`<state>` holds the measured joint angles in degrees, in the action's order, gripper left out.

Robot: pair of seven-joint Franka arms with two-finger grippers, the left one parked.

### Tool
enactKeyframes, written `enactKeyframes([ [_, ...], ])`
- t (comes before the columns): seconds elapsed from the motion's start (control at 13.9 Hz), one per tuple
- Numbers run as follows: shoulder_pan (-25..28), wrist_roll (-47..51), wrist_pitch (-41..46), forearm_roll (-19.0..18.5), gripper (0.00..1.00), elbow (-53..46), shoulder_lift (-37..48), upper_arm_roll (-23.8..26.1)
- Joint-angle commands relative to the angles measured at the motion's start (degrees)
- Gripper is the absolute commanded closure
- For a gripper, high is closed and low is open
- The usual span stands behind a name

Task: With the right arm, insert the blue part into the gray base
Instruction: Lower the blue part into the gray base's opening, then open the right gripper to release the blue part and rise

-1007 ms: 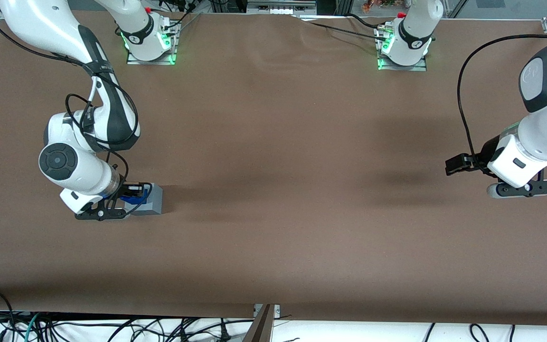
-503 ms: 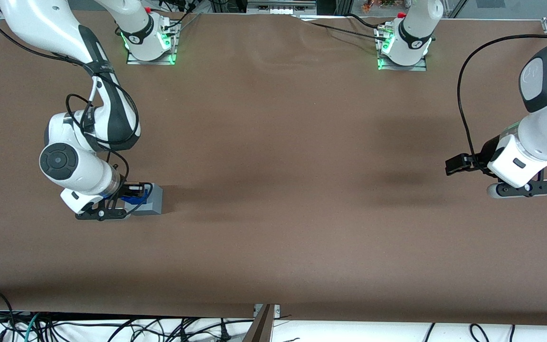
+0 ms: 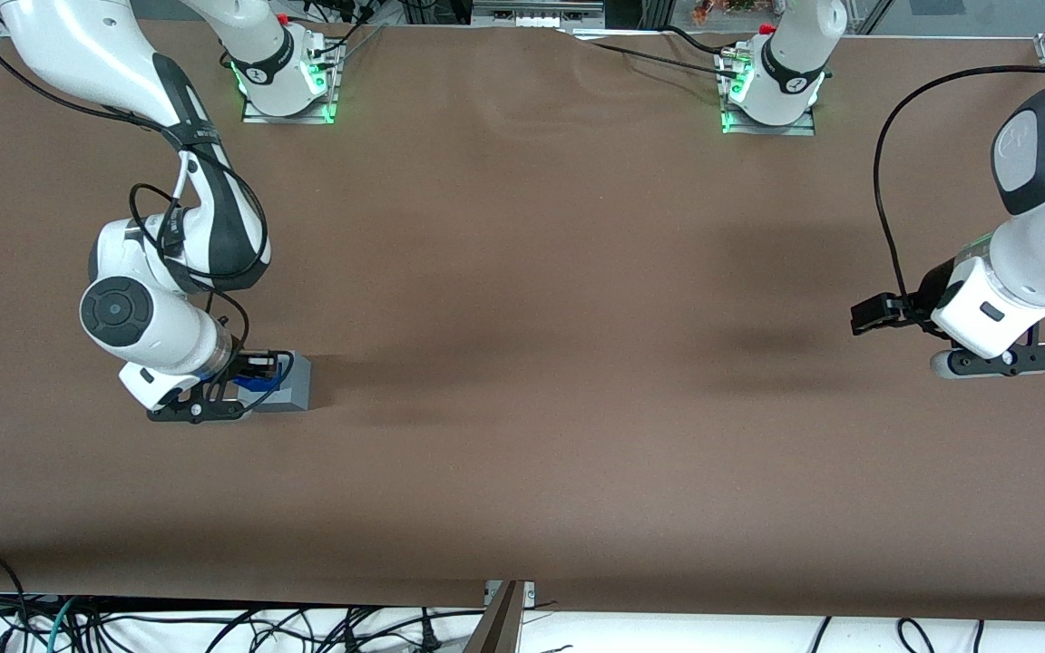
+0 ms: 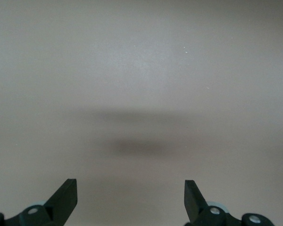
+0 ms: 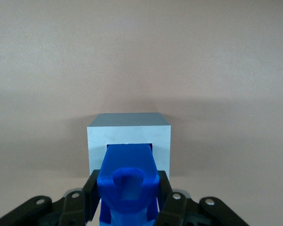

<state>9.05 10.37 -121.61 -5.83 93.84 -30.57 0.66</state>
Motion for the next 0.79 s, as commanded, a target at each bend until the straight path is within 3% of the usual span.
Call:
enactKeyframes([
  [0.0,-0.4,-0.4,-0.6,0.1,0.01,-0.8,-0.3,0.2],
  [0.36,-0.3,-0.4,0.2,0.3,0.01,-0.9,2.7,0.1],
  [0.5,-0.1,-0.3,4.9,0.3,0.01,-1.1,7.0,0.4],
  [0.58,0.1,0.0,7.0,1.0,0.01,-1.7,8.7,0.4],
  [0.72,-0.2,-0.9,8.8,6.7,0.01,-3.7,11.4,0.1],
])
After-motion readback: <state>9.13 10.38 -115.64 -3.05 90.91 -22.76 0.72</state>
